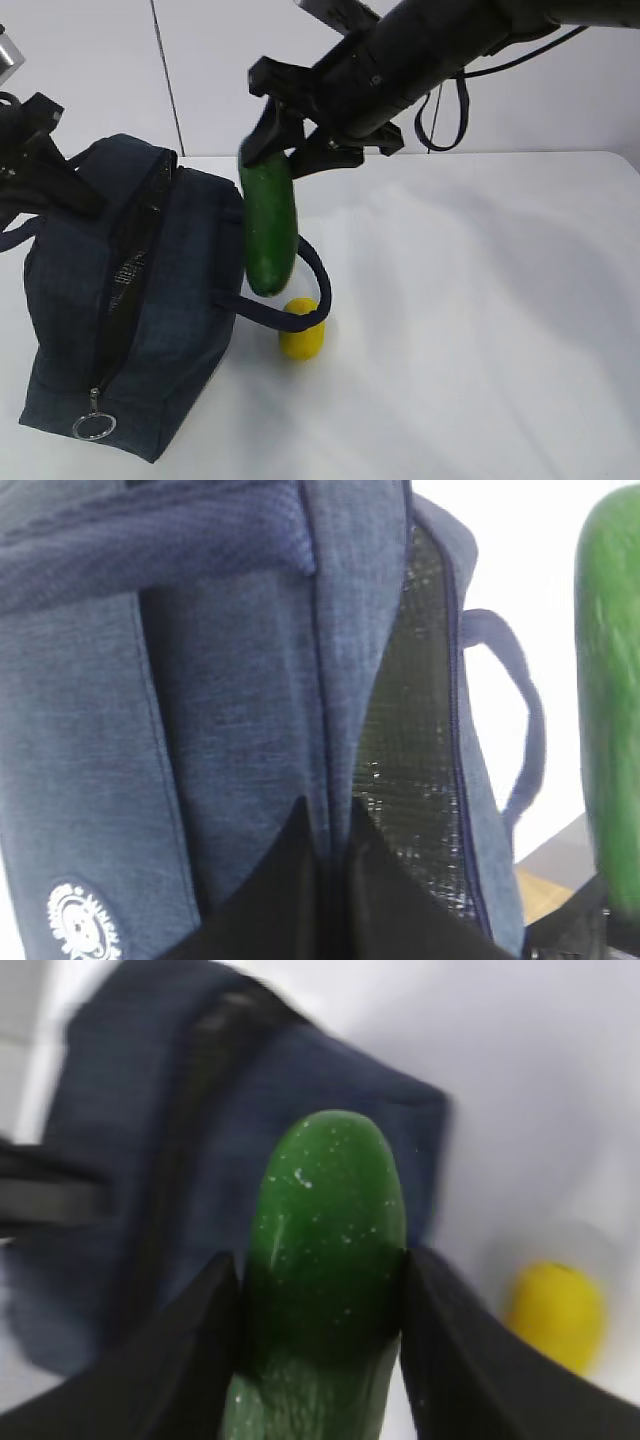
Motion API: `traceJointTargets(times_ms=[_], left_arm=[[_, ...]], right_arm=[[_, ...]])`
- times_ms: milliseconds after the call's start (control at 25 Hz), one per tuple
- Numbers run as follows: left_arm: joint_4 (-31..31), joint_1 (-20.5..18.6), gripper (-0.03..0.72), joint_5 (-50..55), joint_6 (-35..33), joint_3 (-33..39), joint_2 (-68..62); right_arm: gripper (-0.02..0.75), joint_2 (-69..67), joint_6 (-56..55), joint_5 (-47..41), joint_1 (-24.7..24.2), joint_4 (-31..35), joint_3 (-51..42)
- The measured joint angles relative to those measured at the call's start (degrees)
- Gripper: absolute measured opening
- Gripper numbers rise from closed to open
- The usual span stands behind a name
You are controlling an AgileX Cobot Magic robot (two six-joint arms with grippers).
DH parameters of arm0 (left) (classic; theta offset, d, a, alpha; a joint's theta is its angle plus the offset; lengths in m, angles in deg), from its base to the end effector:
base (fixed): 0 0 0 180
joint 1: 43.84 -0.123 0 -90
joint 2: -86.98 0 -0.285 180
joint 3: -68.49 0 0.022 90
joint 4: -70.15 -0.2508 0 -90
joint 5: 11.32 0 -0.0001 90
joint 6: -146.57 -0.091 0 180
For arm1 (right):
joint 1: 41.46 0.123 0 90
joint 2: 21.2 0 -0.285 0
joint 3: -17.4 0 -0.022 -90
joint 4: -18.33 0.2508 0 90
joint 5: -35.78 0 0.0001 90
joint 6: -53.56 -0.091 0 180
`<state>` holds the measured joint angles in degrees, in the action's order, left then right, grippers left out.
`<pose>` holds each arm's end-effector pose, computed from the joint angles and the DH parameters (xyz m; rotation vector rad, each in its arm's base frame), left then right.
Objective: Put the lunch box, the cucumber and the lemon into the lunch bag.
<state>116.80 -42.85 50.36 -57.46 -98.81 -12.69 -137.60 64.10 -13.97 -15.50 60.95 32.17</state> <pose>0.3060 -0.0636 0.2616 0.0970 2.7262 -0.9978 0.3606 0.2279 0.2873 -0.3714 2.5572 1.0000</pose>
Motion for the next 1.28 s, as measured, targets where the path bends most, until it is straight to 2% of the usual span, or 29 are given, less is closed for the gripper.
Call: traceJointTargets(times_ms=[120,200,400,640,920,1280], left_arm=[[1.66,0.0,-0.003,0.93,-1.06,0.0,0.0],[2.03,0.0,-0.003,1.18,-1.37,0.0,0.0],[2.15,0.0,-0.003,1.44,-1.5,0.0,0.0],[2.61,0.0,-0.003,1.55,-1.53,0.0,0.0],[3.45,0.0,-0.003,1.55,-1.62,0.0,0.0],[4.01,0.0,-0.003,1.81,-1.65,0.0,0.0]], right_arm=[[0.356,0.0,8.41,1.41,0.25,11.72,0.0],[0.356,-0.25,11.99,3.12,0.9,16.96,0.0],[0.356,-2.85,14.39,6.3,2.86,23.64,0.0],[0.356,-6.16,14.73,8.18,5.12,25.41,0.0],[0.356,-6.92,14.67,9.21,5.25,24.14,-1.77],[0.356,-7.57,14.67,16.37,5.69,24.17,-4.25]])
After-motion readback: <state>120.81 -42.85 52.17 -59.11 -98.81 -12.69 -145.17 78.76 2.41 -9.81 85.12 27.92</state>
